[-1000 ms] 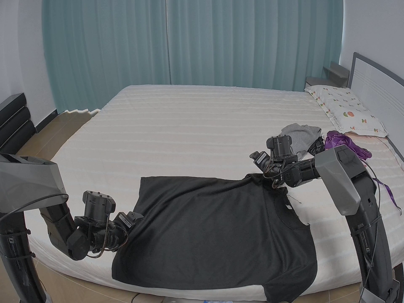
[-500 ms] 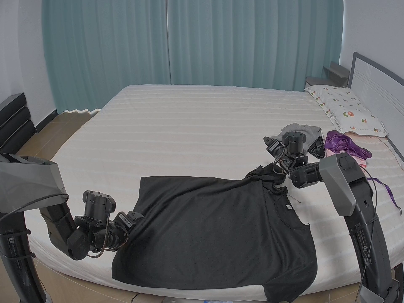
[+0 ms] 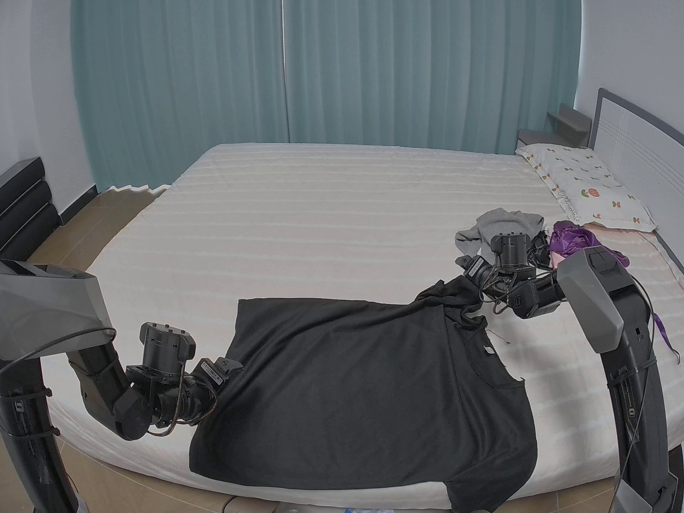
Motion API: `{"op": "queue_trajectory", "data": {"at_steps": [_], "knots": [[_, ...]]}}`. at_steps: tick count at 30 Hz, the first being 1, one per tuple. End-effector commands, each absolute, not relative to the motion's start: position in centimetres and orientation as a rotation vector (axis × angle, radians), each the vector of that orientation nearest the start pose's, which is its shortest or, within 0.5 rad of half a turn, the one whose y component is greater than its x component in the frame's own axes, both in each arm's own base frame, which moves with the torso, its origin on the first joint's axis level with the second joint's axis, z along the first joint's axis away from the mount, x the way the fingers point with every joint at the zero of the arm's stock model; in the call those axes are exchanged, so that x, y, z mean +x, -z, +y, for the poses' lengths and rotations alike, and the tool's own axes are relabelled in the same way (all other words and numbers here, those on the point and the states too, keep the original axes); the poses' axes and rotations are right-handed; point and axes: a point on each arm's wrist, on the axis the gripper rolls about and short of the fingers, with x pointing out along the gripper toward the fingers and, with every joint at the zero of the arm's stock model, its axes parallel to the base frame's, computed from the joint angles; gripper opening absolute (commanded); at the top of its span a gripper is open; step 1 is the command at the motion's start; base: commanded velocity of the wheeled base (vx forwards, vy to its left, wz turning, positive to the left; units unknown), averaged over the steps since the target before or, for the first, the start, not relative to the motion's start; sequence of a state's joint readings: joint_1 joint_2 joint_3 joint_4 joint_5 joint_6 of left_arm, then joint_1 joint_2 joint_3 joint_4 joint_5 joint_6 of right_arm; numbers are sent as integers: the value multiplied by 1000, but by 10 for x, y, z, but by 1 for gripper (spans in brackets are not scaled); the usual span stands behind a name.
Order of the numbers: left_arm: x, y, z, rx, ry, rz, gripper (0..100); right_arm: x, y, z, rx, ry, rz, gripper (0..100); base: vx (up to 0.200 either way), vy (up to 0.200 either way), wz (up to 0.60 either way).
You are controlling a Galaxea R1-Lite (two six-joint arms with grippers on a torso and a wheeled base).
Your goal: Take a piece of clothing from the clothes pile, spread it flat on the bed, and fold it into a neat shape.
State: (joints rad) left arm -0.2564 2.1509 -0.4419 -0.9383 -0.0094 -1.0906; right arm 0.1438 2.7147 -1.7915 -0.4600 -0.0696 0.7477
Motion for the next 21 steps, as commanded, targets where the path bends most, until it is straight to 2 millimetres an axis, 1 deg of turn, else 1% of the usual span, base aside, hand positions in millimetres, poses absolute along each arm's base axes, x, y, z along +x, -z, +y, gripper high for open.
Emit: {"op": "queue_trajectory", "data": {"at_steps": [1,6,15,18,19,21], "knots": [[279,4,-73,-934,-190,818,100,523,13,66,683,119,474,100,0,0,0],[279,4,-73,-934,-190,818,100,523,23,63,683,128,487,100,0,0,0],[280,4,-73,-934,-189,817,100,521,53,69,665,120,548,100,0,0,0],[280,4,-73,-934,-189,817,100,520,58,71,661,119,556,100,0,0,0],[280,4,-73,-934,-189,817,100,520,59,71,660,120,559,0,0,0,0],[280,4,-73,-934,-189,817,100,521,60,70,659,121,555,0,0,0,0]]}}
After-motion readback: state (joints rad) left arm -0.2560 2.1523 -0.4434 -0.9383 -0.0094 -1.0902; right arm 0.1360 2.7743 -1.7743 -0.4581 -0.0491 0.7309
